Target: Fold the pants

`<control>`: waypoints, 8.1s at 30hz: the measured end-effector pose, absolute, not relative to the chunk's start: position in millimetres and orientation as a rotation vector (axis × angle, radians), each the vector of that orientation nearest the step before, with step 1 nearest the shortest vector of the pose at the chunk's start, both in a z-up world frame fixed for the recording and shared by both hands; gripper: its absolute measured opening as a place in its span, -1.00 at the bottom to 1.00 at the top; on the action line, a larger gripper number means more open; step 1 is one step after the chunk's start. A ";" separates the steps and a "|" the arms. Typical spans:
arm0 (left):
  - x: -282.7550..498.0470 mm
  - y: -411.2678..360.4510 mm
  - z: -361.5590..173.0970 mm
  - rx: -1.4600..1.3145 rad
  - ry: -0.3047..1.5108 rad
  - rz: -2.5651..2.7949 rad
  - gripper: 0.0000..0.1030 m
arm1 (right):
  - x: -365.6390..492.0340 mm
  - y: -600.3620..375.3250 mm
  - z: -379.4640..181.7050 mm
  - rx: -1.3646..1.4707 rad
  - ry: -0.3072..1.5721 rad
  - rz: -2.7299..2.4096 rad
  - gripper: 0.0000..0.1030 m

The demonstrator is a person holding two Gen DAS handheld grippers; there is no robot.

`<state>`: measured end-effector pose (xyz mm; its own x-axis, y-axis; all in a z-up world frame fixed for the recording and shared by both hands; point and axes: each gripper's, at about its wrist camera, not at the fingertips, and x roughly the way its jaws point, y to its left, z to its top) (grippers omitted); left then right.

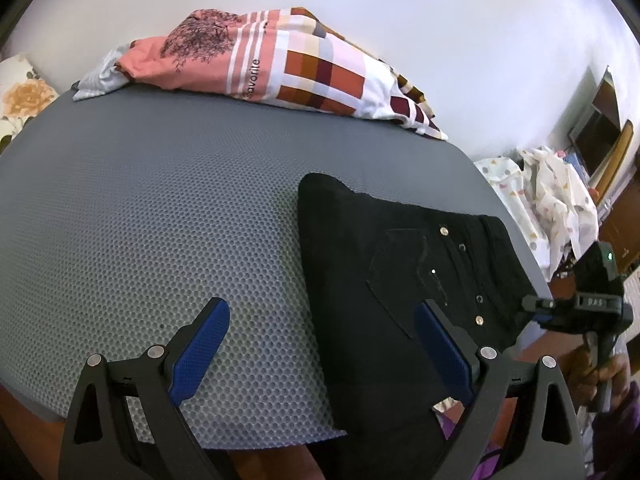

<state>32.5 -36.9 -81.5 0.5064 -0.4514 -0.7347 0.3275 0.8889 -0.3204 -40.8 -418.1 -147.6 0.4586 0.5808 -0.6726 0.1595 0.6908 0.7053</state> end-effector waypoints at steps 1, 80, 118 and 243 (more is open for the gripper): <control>31.4 -37.6 -80.4 -0.140 0.922 -0.472 0.82 | -39.3 -418.7 -147.5 0.819 1.087 0.304 -0.47; 35.1 -65.3 -122.4 -0.129 1.004 -0.549 0.82 | -65.3 -422.7 -216.7 1.253 1.003 0.337 -0.74; 31.8 -67.1 -112.6 0.046 0.920 -0.416 0.82 | 25.1 -369.7 -163.4 0.206 1.026 -0.050 0.55; 55.4 -29.9 -92.1 0.100 0.946 -0.476 -0.47 | 48.2 -327.9 -176.0 0.943 1.106 0.666 -0.30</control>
<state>55.4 -29.9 -92.1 0.4900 -0.3484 -0.7991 0.4344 0.8923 -0.1226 48.2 -327.9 -176.0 0.3297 0.8358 -0.4390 0.0030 0.4640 0.8858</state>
